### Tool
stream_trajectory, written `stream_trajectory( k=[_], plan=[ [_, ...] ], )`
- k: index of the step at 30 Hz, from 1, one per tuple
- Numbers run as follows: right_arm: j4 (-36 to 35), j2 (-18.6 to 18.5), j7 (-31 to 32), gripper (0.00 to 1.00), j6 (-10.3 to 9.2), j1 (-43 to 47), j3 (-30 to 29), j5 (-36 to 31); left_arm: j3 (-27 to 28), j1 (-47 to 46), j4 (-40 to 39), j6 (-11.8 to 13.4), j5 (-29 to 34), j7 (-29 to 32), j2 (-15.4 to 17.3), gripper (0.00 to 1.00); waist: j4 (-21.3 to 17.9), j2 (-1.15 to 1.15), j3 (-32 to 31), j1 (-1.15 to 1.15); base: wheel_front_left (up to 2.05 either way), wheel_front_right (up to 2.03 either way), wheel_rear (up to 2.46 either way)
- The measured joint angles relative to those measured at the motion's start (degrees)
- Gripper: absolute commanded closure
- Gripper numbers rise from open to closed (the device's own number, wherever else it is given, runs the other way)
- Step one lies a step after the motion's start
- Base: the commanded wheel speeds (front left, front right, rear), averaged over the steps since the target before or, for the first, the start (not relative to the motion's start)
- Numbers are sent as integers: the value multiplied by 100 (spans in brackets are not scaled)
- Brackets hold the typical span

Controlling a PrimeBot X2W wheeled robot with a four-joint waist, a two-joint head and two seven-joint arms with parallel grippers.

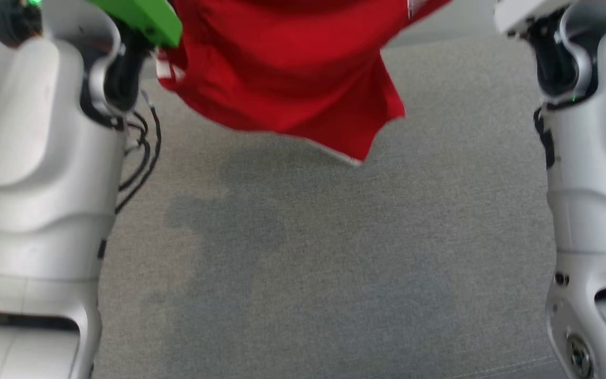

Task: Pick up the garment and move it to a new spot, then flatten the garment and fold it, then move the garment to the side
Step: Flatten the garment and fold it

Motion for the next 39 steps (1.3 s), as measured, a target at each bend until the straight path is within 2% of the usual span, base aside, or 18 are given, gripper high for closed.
stream_trajectory(
  k=[4,8,11,16,22,26,33,39],
  plan=[
    [964,5,-786,100,5,-1238,-190,-148,97,-1117,876,-115,74,-345,38,100,-53,0,573,0,0,0,0],
    [1939,26,-1564,100,8,-2090,-282,-246,193,-1913,1723,-141,134,-890,-10,100,-109,0,1102,0,0,0,0],
    [2576,44,-2041,100,11,-2500,-296,-172,245,-2315,2243,-133,153,-1318,-77,100,-150,0,1442,0,0,0,0],
    [3499,48,-2349,100,13,-2748,-303,335,276,-2553,2965,-191,154,-1906,-230,100,-200,0,1923,0,0,0,0],
    [4116,46,-2466,100,13,-2421,-163,757,259,-2333,3621,-506,-21,-2352,-392,100,-168,0,2364,1,0,0,0],
    [4143,46,-2469,100,12,-1884,-103,759,121,-1818,3838,-697,-36,-2484,-428,100,-62,0,2410,1,0,0,0],
    [4136,-225,-2479,100,11,-899,416,871,-726,-743,3924,-826,393,-2543,-427,100,60,0,2033,0,0,0,0],
    [4049,-541,-2160,100,7,-182,1313,1174,-1651,318,3481,-835,428,-2557,-246,100,160,0,1515,0,0,0,0]
  ],
)
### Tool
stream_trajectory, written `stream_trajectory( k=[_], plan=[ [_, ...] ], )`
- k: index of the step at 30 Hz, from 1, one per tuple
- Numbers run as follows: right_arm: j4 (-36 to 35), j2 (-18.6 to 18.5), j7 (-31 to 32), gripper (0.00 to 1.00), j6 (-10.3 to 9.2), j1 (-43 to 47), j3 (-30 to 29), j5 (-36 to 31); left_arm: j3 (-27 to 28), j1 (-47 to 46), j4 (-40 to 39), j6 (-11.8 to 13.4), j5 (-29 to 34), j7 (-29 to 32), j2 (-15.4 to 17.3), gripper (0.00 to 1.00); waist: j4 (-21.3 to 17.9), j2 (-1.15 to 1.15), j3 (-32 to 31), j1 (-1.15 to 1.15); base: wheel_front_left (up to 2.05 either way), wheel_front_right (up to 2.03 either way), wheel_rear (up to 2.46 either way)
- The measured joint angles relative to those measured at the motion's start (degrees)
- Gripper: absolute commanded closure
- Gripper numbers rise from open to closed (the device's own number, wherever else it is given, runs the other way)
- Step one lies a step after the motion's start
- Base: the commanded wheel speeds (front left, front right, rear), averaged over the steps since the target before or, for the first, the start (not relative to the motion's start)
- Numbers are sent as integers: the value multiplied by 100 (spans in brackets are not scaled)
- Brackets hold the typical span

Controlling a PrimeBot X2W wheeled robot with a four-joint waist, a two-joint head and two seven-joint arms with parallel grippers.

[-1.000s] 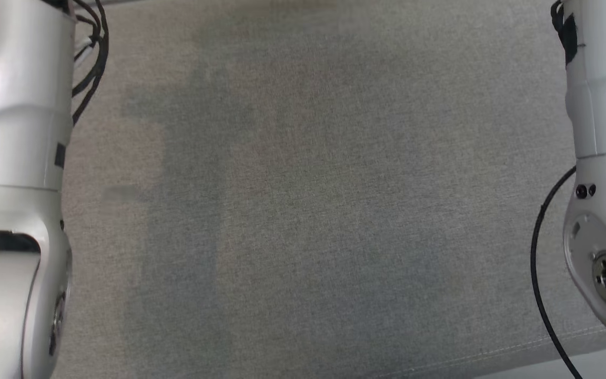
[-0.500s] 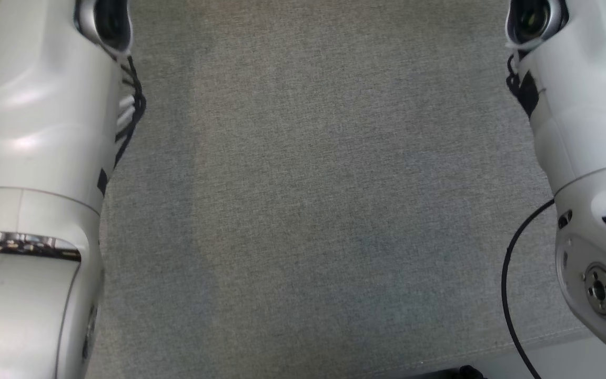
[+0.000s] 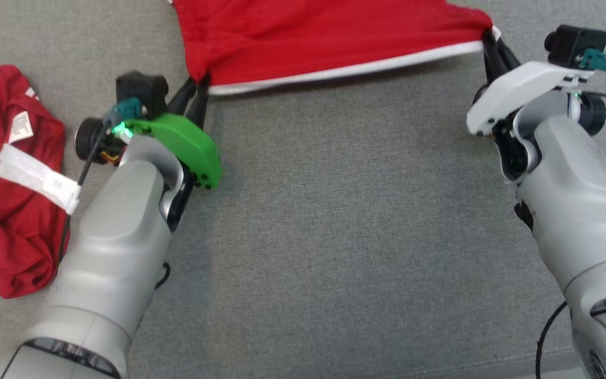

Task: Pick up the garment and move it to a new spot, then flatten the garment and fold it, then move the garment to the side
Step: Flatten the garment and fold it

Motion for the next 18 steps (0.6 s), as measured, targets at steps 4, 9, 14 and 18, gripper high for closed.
stream_trajectory(
  k=[4,9,14,18],
  plan=[
    [-167,-272,321,100,1,424,510,304,-493,523,-296,-5,-10,-8,186,100,40,0,-330,0,0,0,0],
    [-412,-626,735,100,3,992,1169,654,-808,1070,-667,-5,-93,-15,383,100,68,0,-784,0,0,0,0],
    [-747,-971,1179,100,5,1469,1782,1005,-1007,1628,-1059,-7,-52,-16,560,100,72,0,-1220,0,0,0,0],
    [-1163,-1267,1617,100,5,1908,2184,1499,-1156,2108,-1380,-7,-18,-16,695,100,68,0,-1578,-1,0,0,0]
  ],
)
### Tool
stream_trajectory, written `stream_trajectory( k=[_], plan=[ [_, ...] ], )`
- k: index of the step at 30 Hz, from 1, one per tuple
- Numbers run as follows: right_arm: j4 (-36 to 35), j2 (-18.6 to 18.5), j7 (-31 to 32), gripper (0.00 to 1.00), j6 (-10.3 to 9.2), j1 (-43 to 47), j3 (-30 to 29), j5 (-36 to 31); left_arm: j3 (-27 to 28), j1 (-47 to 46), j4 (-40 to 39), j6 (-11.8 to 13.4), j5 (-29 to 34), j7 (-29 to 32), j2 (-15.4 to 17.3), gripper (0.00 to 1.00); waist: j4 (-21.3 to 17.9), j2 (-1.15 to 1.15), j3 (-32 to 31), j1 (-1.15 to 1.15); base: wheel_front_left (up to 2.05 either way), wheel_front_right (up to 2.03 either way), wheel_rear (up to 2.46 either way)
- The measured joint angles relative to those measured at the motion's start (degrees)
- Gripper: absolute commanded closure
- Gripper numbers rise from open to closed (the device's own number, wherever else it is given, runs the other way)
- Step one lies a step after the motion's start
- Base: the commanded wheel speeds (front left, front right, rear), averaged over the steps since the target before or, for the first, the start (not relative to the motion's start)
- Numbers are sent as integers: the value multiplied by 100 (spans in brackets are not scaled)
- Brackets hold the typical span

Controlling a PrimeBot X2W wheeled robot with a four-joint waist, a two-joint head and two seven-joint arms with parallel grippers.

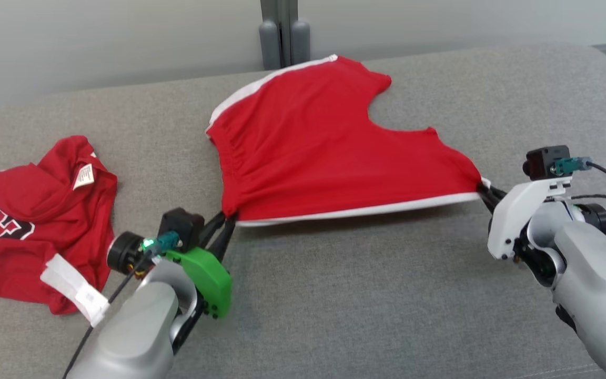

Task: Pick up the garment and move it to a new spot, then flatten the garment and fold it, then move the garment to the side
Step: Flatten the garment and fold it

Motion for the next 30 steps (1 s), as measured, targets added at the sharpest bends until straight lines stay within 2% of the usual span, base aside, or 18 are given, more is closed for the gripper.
stream_trajectory(
  k=[9,17,20,24,25,30],
  plan=[
    [-1209,-982,924,100,1,917,654,823,-495,900,-677,0,-47,16,371,100,-24,0,-646,0,0,0,0],
    [-2209,-1699,1666,100,1,1470,728,1362,-739,1647,-1562,7,-96,326,736,100,-53,0,-949,0,0,0,0],
    [-2569,-1936,1924,100,0,1668,656,1490,-817,1868,-2061,99,-120,549,902,100,-40,0,-1017,0,0,0,0],
    [-2849,-2053,2081,100,-1,1707,450,1491,-759,1953,-2621,282,-171,706,1068,100,9,0,-1028,0,0,0,0],
    [-2939,-2051,2183,100,-1,1683,337,1428,-708,1939,-2826,398,-172,777,1137,100,38,0,-1005,0,0,0,0],
    [-3059,-1940,2598,100,-4,1341,133,1252,-588,1802,-3043,554,-192,927,1160,100,110,0,-888,0,0,0,0]
  ],
)
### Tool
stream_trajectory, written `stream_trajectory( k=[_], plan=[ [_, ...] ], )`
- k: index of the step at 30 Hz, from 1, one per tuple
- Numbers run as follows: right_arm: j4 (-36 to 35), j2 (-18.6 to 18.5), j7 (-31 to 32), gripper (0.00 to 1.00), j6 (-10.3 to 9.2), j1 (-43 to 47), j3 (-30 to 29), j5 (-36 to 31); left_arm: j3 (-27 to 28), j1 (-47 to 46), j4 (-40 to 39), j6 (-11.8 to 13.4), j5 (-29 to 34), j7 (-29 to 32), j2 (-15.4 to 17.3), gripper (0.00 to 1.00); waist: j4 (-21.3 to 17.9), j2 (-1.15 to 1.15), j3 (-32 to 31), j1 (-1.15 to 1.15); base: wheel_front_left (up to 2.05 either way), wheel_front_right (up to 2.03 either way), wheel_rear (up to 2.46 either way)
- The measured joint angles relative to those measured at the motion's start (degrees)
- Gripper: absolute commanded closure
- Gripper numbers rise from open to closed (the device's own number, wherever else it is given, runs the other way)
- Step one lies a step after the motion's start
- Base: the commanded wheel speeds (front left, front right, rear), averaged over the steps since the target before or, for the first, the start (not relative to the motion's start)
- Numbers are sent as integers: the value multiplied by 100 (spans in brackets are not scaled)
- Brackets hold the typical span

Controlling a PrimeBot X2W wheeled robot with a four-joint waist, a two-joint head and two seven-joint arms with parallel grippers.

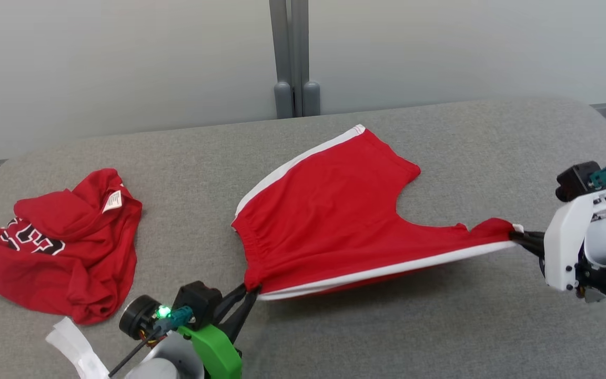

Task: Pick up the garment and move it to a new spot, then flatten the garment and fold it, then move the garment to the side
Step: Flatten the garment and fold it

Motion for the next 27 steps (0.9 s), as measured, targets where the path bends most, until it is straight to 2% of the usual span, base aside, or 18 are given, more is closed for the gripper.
stream_trajectory(
  k=[7,12,18,27],
  plan=[
    [81,202,626,100,-2,-918,-210,-291,93,-403,-87,63,-2,-9,-112,100,151,0,308,0,0,0,0],
    [297,343,1002,100,-2,-1724,-286,-481,151,-893,64,69,47,-10,-310,100,326,0,654,0,0,0,0],
    [747,514,1169,100,-3,-2587,-330,-749,166,-1593,467,-7,158,-15,-626,100,587,0,1106,0,0,0,0],
    [1610,694,1234,100,-3,-3620,-46,-1271,111,-2464,1267,-153,241,-170,-1178,100,989,0,1779,0,0,0,0]
  ],
)
